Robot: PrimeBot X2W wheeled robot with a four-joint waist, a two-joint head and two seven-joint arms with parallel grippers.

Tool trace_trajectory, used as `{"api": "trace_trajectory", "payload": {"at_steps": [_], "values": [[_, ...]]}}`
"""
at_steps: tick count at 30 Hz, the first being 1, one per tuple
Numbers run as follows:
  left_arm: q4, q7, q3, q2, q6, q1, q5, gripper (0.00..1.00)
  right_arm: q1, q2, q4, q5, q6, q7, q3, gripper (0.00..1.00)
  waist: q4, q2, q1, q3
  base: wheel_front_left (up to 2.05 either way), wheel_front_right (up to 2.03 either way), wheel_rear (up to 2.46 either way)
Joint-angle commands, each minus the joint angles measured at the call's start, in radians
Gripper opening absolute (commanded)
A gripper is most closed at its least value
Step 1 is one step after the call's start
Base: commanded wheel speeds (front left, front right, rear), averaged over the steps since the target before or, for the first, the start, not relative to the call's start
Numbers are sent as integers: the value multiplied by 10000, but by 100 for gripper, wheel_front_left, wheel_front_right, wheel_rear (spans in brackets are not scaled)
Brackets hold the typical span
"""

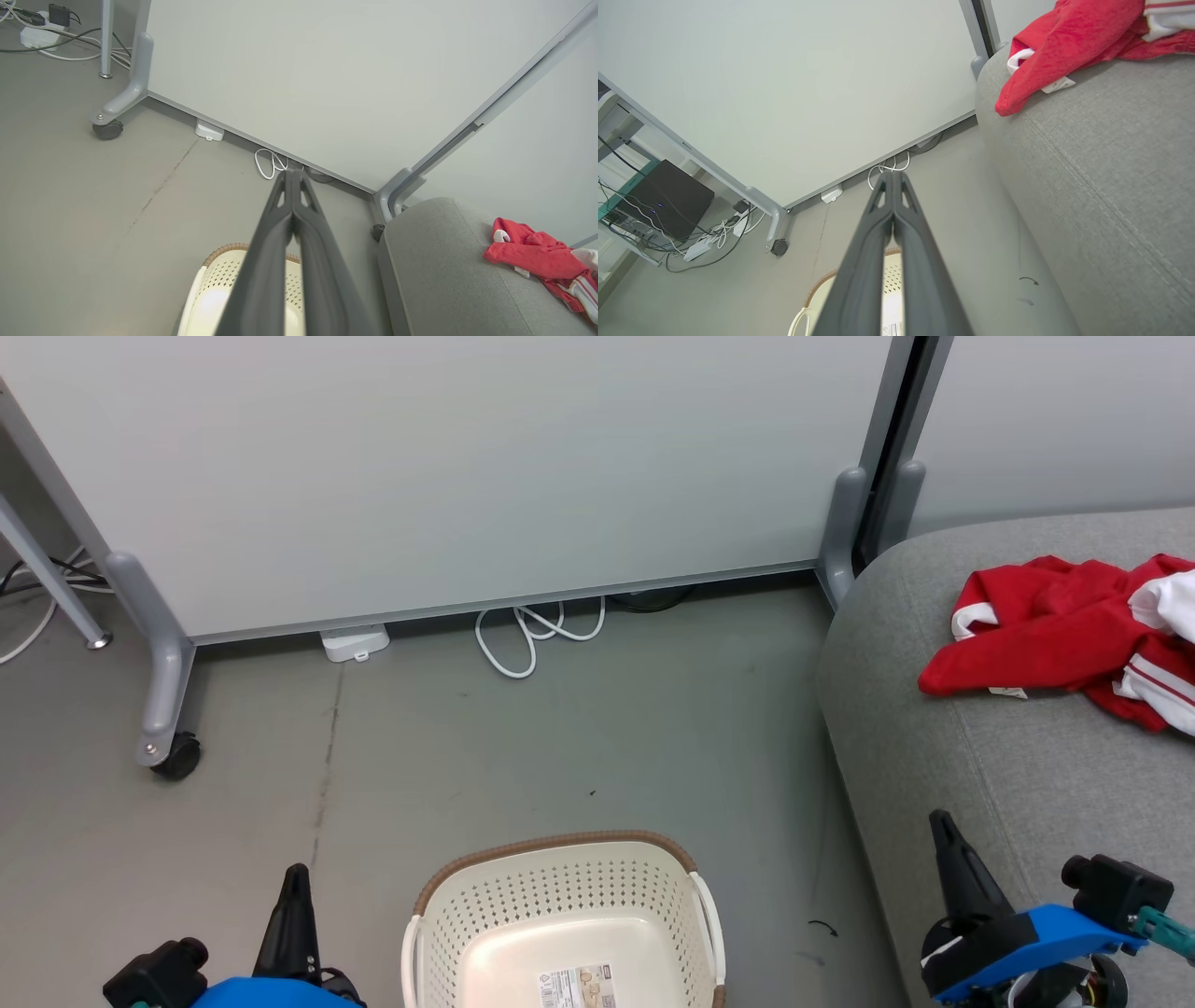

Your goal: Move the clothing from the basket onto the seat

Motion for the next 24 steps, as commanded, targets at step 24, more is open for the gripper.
{"api": "trace_trajectory", "payload": {"at_steps": [24], "values": [[-471, 921, 461, -48, -6, -663, -3426, 0, -265, -19, -419, 3677, 2, 601, -291, 0, 22, -1, 0, -48, 0, 0, 0]]}}
